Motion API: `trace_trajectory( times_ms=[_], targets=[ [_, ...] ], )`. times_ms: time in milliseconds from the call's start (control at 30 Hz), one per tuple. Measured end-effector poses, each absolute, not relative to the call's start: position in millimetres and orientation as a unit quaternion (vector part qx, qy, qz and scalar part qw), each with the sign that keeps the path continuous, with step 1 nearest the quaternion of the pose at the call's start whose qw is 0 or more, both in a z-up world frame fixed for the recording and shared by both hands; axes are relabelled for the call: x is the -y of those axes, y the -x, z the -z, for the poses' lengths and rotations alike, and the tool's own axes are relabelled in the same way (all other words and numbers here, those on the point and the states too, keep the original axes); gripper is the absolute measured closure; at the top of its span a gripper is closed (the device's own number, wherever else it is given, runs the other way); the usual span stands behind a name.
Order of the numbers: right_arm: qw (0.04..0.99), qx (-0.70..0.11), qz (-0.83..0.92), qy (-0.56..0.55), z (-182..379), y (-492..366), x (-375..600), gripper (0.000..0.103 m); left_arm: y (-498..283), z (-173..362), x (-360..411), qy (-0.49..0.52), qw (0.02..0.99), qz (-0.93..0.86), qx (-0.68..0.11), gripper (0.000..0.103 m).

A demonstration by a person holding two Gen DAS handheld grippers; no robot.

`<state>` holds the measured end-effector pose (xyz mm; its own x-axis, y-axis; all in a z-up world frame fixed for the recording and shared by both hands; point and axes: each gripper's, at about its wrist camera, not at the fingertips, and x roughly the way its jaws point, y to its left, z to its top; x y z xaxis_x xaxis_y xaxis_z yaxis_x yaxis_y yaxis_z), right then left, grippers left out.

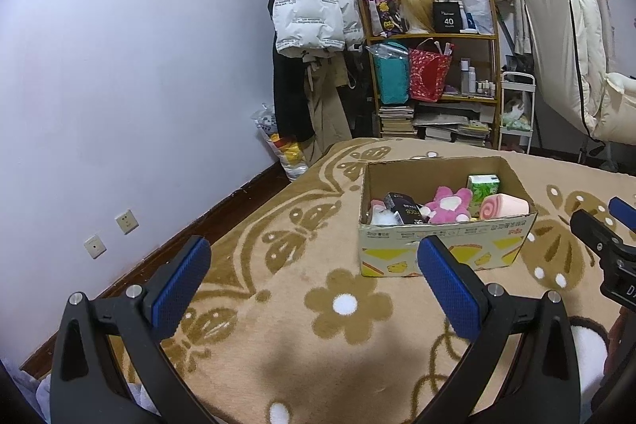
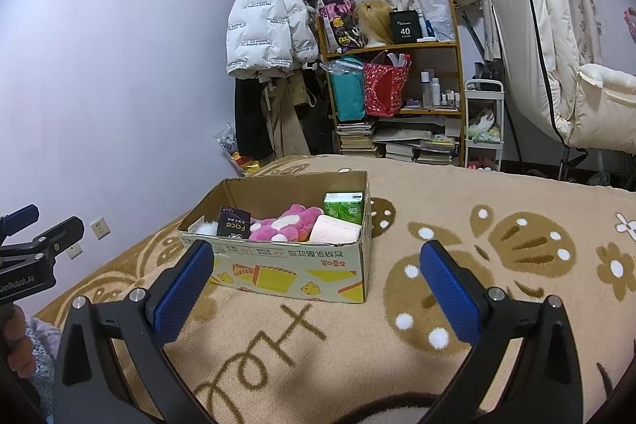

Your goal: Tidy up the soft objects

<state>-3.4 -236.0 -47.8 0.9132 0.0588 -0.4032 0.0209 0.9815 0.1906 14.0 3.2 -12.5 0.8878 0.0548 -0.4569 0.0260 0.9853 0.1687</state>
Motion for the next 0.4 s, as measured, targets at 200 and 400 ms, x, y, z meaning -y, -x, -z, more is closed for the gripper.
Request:
trace_trajectory(
  times_ms=[200, 400],
  targets=[
    [0.974, -0.207, -0.009, -0.095, 47.1, 3.4, 236.2, 0.0, -13.1, 12.5, -1.8, -0.087, 0.967, -0.001, -0.238, 0.0],
    [0.973, -0.208, -0.011, -0.096, 46.6, 3.1, 236.9, 0.0, -13.6, 12.8, -0.3, -0.088, 0.967, 0.005, -0.24, 0.0]
  ],
)
